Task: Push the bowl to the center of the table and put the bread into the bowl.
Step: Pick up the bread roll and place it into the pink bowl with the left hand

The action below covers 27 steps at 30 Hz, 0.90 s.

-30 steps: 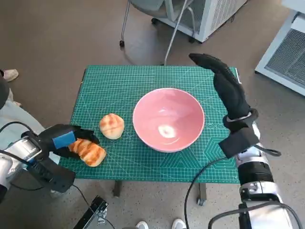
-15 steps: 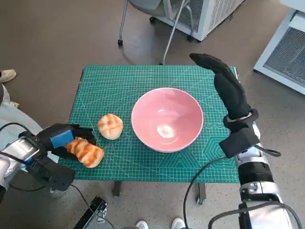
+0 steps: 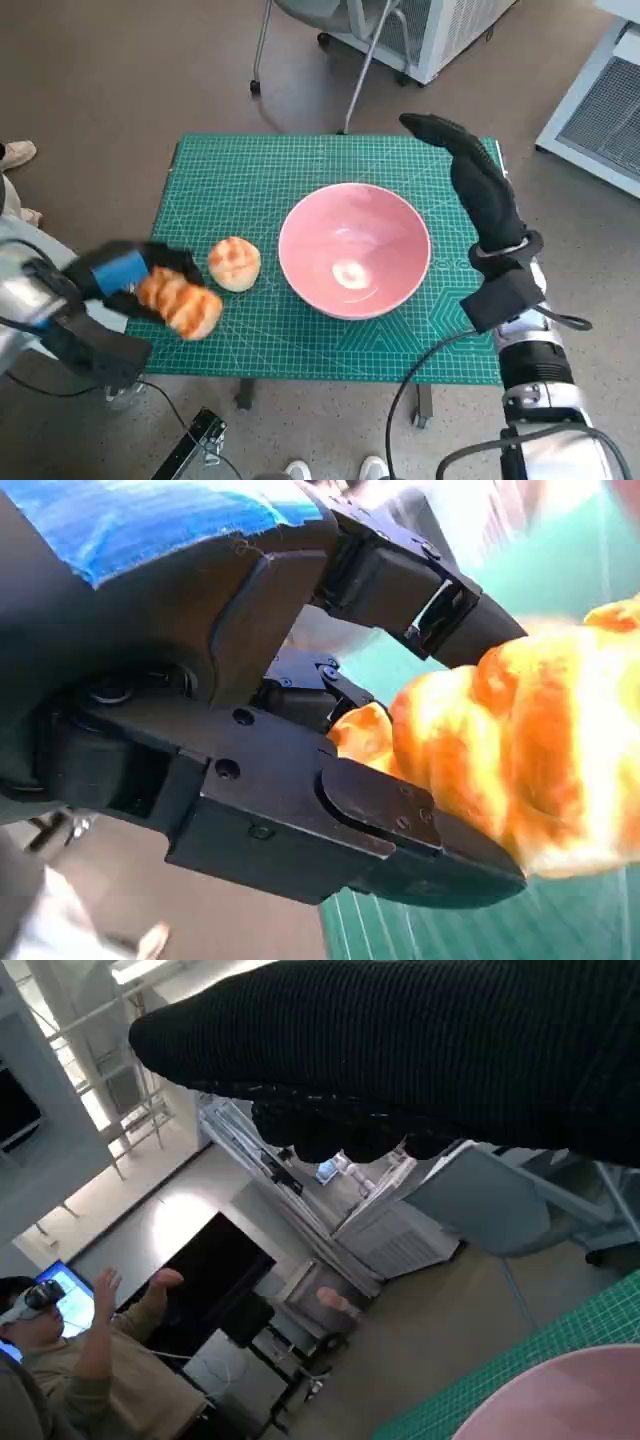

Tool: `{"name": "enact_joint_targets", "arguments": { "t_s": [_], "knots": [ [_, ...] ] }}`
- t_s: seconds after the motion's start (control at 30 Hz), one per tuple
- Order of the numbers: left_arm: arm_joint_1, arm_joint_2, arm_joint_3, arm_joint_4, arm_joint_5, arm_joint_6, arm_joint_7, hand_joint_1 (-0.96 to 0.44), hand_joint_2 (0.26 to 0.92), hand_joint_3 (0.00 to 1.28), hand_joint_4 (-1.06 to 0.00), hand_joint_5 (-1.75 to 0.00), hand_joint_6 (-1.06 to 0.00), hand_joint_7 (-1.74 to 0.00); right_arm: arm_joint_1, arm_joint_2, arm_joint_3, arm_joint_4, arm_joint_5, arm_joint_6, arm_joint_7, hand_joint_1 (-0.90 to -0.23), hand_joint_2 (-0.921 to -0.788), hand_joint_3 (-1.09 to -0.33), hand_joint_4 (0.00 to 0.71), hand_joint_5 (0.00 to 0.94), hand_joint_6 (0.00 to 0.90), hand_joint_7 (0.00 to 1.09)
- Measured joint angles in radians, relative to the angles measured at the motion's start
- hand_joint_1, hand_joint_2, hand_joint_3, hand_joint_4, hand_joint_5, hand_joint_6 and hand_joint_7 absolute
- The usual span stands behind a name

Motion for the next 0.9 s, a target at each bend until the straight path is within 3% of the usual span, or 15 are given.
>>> {"name": "enact_joint_targets", "arguments": {
  "t_s": [0.27, 0.53, 0.73, 0.9],
  "knots": [
    [-0.078, -0.01, 0.081, -0.084, -0.103, -0.002, -0.067, 0.0, 0.916, 0.01, -0.7, -1.07, -0.77, -1.1, 0.003, -0.001, -0.004, -0.004, 0.001, 0.0, 0.0, -0.652, -0.921, -0.693, 0.286, 0.0, -0.001, 0.65],
    [-0.229, -0.098, 0.096, -0.121, -0.127, 0.073, -0.128, 0.0, 0.92, 0.05, -0.63, -1.13, -0.72, -1.16, 0.008, -0.001, -0.007, -0.011, 0.001, 0.0, 0.0, -0.655, -0.921, -0.693, 0.285, 0.0, -0.001, 0.65],
    [-0.345, -0.193, 0.041, -0.078, -0.083, 0.099, -0.133, 0.0, 0.92, 0.05, -0.63, -1.11, -0.72, -1.18, 0.017, -0.001, -0.009, -0.014, 0.001, 0.001, 0.0, -0.656, -0.921, -0.693, 0.284, 0.0, -0.001, 0.65],
    [-0.441, -0.279, -0.038, 0.059, -0.011, 0.072, -0.084, 0.0, 0.92, 0.06, -0.64, -1.09, -0.71, -1.19, 0.019, 0.0, -0.009, -0.021, 0.001, 0.004, 0.0, -0.654, -0.921, -0.694, 0.283, 0.0, -0.001, 0.65]
  ]
}}
